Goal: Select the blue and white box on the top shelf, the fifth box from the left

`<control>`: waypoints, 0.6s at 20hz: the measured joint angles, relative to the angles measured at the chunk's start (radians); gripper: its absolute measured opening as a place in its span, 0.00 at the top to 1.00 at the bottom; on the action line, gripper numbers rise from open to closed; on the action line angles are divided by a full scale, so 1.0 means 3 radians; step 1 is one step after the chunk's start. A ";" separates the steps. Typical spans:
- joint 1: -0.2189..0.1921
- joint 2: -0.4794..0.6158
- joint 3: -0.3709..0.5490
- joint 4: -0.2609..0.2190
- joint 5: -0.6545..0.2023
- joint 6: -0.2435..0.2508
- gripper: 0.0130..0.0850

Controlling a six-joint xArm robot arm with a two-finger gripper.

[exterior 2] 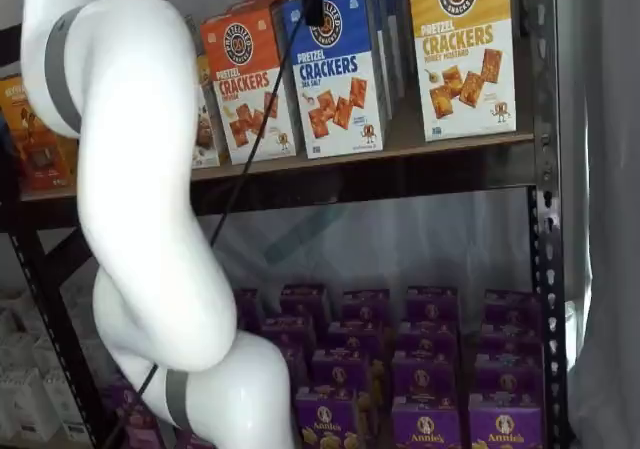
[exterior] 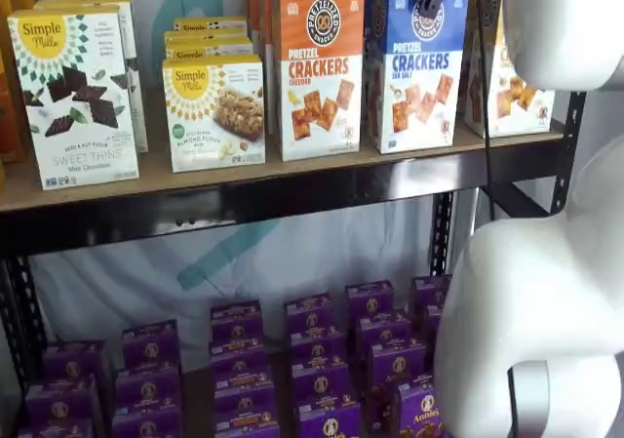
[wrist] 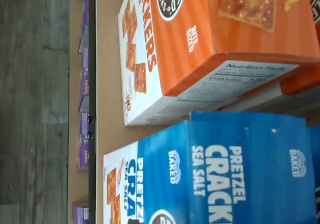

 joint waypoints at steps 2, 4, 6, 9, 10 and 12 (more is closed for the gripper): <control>0.0007 0.0021 -0.0036 -0.0031 0.0041 0.0001 0.00; 0.0024 0.0048 -0.0082 -0.0084 0.0100 0.0006 0.00; 0.0046 0.0067 -0.0114 -0.0136 0.0149 0.0014 0.00; 0.0084 0.0075 -0.0126 -0.0205 0.0188 0.0030 0.00; 0.0097 0.0084 -0.0139 -0.0230 0.0212 0.0036 0.00; 0.0132 0.0107 -0.0172 -0.0299 0.0278 0.0052 0.00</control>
